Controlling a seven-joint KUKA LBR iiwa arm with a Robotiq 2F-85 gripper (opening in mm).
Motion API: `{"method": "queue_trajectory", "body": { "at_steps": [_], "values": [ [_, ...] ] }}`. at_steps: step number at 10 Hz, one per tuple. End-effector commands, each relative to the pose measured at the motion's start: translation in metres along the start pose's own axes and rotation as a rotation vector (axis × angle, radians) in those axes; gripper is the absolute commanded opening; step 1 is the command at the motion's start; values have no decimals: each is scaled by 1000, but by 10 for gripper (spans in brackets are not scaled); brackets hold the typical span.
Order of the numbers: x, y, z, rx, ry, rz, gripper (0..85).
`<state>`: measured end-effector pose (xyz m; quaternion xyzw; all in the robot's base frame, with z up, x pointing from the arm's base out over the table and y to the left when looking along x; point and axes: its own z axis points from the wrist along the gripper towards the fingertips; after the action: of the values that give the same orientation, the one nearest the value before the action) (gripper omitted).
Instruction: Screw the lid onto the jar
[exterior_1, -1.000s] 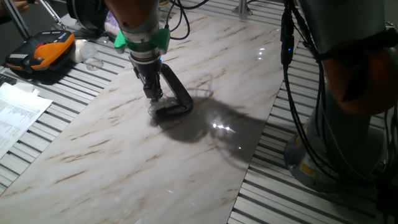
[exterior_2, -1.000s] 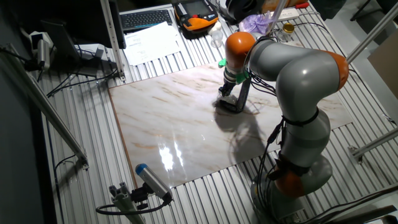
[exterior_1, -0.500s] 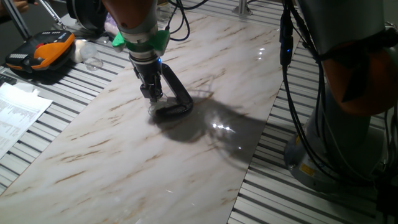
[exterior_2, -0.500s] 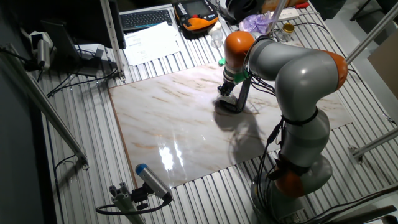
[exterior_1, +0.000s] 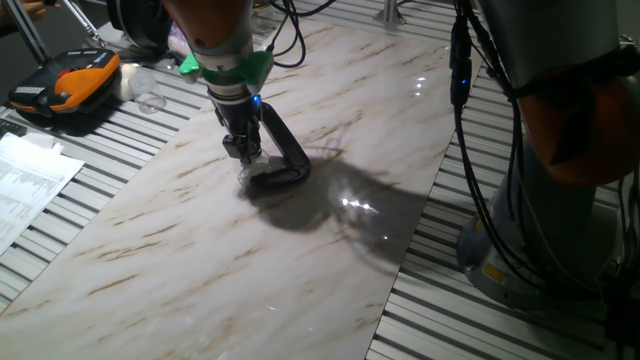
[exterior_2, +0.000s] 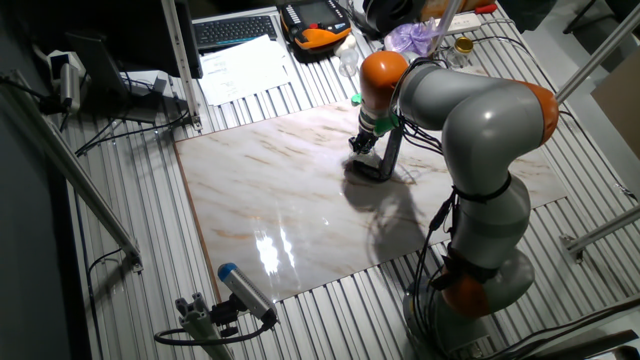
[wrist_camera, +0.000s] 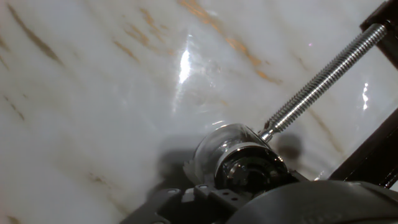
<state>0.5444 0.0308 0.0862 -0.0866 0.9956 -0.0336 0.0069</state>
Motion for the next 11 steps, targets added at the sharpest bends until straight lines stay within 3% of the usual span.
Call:
{"method": "queue_trajectory", "body": {
  "at_steps": [1,6,11],
  "values": [
    [0,1,0,-6,0,18,340],
    [-1,1,-2,-36,27,152,340],
    [-1,2,-1,-23,26,234,340]
  ]
}}
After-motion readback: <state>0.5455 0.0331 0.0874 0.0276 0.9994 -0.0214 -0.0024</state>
